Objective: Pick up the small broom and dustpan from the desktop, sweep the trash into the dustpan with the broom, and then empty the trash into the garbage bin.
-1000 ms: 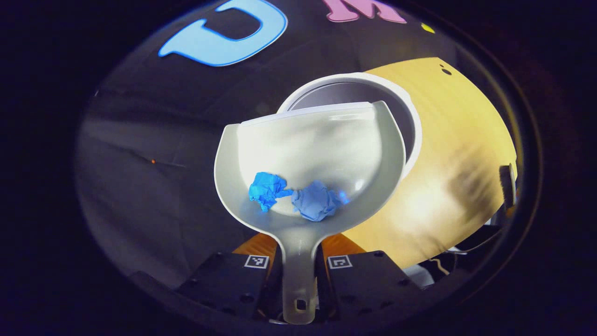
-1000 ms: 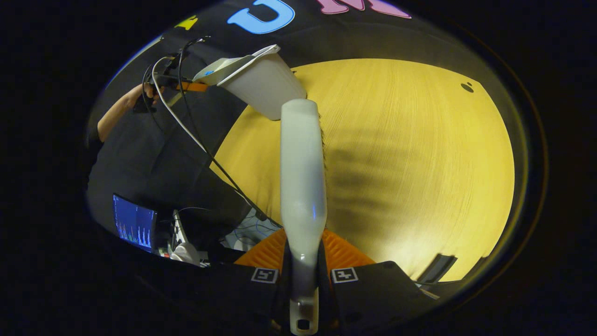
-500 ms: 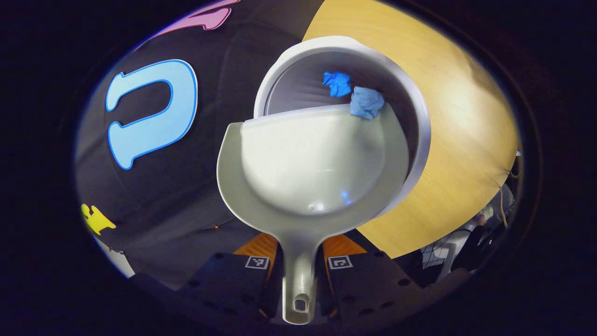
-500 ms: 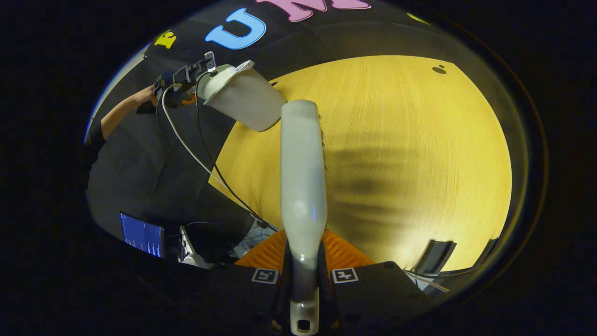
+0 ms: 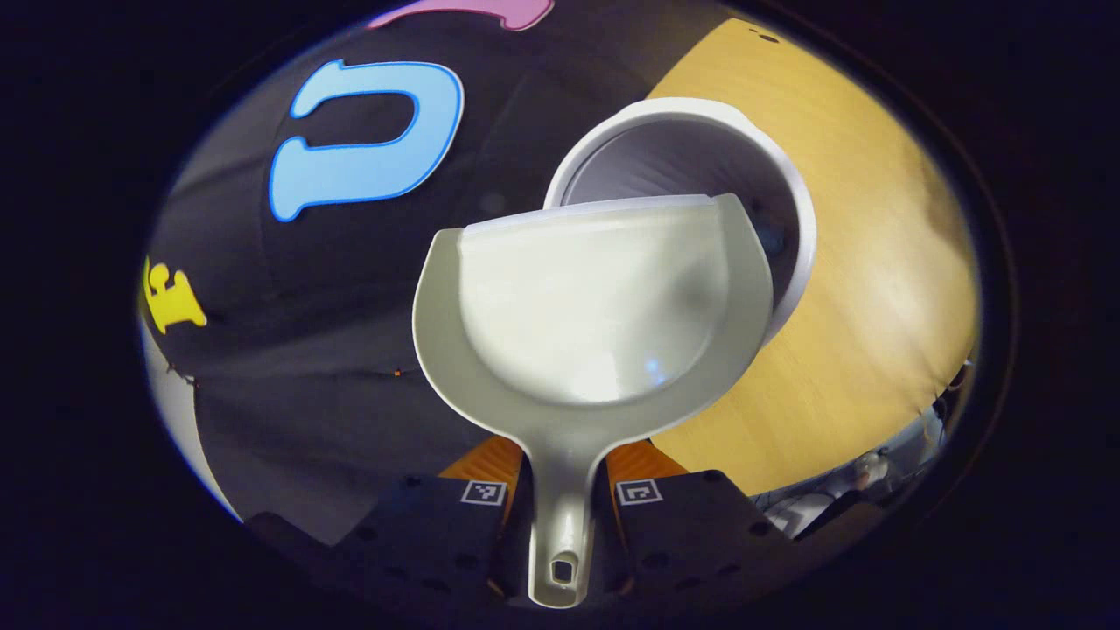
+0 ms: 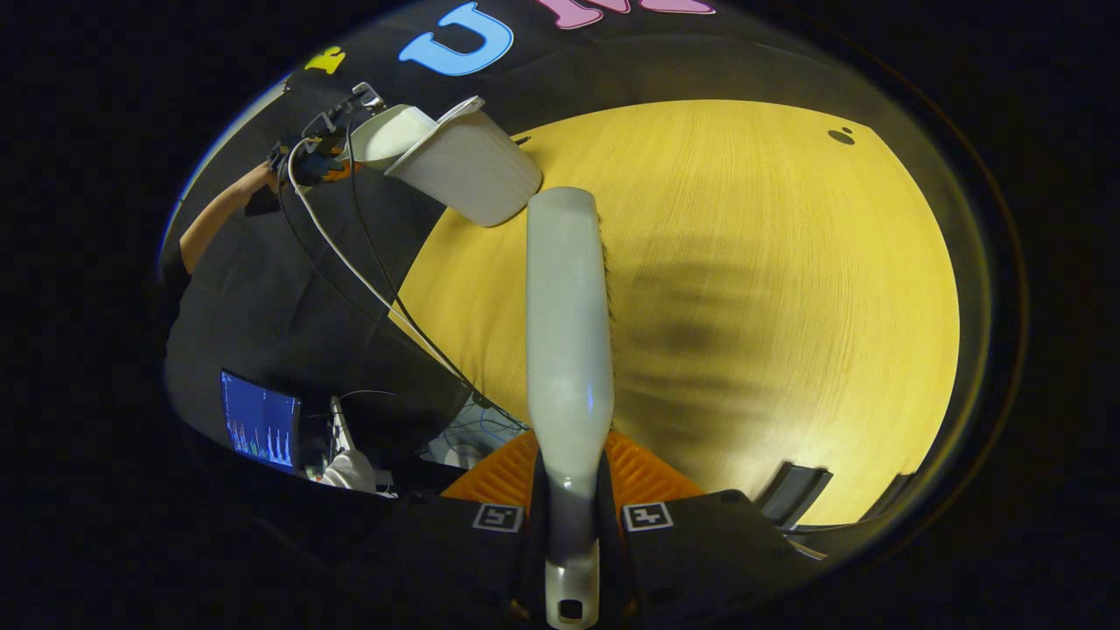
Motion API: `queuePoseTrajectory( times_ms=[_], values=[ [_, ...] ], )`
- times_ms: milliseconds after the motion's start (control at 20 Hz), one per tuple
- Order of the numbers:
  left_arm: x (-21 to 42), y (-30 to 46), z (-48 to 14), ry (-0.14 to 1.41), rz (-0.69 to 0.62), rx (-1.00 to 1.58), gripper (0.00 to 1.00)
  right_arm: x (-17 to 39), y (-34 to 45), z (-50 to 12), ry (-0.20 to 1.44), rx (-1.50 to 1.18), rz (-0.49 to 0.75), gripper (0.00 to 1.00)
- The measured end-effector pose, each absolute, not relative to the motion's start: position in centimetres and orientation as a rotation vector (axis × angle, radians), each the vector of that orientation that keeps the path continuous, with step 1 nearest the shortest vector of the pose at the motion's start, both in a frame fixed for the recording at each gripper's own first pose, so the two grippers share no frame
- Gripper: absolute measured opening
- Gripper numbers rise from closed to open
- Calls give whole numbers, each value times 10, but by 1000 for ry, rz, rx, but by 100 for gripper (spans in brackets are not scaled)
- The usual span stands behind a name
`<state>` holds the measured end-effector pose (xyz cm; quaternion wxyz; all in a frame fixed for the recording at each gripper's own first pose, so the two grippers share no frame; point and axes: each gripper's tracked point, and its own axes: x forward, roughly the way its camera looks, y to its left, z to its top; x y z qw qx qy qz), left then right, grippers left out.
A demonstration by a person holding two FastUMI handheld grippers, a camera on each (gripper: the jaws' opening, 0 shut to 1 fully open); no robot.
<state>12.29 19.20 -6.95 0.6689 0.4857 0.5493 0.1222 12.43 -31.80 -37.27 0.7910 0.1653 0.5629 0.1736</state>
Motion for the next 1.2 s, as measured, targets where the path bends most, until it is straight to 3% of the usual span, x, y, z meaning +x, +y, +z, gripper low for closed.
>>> queuePoseTrajectory(
  times_ms=[300,600,800,1000,1100,1200],
  values=[
    [131,184,-97,994,290,648,29,153,-308,-364,1180,357,305,28],
    [138,167,-107,883,22,424,27,186,-305,-357,1113,425,148,27],
    [136,155,-138,915,-171,270,28,177,-326,-374,1124,427,-5,27],
    [135,163,-158,1057,-307,125,29,167,-330,-417,1193,455,-88,27],
    [133,164,-164,1126,-310,106,30,166,-331,-448,1234,462,-128,27],
    [125,175,-176,1222,-230,137,30,169,-327,-472,1307,458,-135,28]
  ],
)
